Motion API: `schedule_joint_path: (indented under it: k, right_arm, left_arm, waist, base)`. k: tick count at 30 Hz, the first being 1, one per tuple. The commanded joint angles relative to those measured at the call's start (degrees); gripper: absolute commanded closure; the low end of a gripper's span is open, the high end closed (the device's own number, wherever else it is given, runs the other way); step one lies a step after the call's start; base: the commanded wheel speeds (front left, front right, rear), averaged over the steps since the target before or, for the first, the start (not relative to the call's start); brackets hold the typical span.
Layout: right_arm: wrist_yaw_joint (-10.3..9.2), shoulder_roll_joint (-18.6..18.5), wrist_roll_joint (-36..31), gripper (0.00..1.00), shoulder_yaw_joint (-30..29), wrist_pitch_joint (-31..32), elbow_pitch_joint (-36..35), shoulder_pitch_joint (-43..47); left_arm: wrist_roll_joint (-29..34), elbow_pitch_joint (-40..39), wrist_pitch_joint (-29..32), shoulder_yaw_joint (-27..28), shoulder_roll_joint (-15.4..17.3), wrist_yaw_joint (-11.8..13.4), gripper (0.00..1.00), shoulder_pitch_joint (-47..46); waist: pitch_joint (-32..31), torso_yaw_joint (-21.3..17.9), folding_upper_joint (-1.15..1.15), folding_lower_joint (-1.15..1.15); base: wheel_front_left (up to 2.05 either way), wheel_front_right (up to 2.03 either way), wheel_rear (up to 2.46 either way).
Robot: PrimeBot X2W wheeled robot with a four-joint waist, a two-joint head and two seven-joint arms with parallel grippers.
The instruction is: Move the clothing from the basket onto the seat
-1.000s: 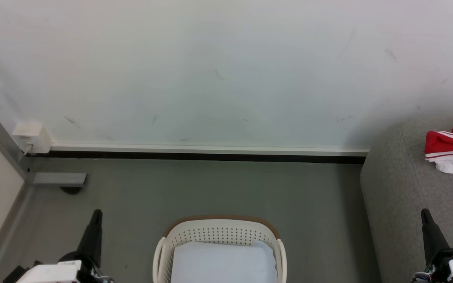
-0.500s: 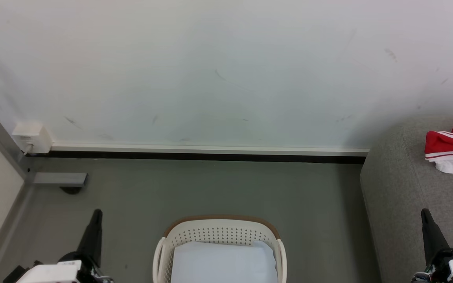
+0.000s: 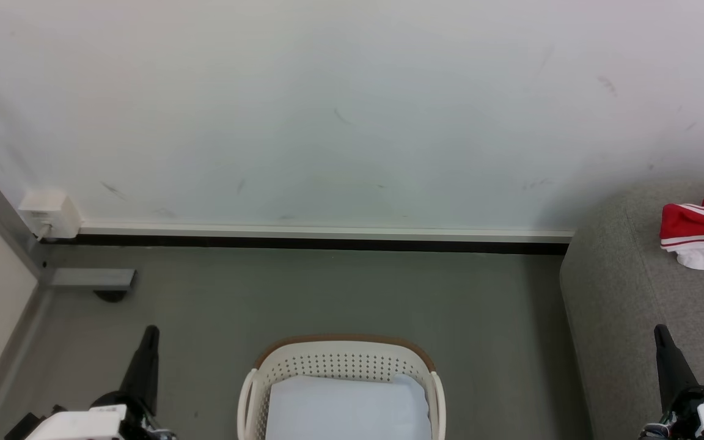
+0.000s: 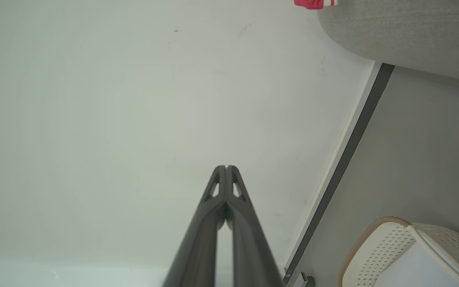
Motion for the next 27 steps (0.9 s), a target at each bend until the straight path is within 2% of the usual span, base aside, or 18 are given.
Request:
schedule_joint_path:
  k: [1,27]
  right_arm:
    - [-0.12,-0.45,0.11,1.00,-0.05,0.18,0.17,-0.77]
    - [-0.12,-0.44,0.11,1.00,-0.05,0.18,0.17,-0.77]
  left_arm:
    - [-0.78,-0.17,0.20,0.14,0.10,-0.36,1.00,-0.37]
    - [-0.79,-0.17,0.20,0.13,0.11,-0.35,1.00,-0.37]
  waist:
    - [0.00,0.00,0.00,0.00]
    - [0.00,0.00,0.00,0.00]
  base:
    - [0.00,0.00,0.00]
    - [0.00,0.00,0.00]
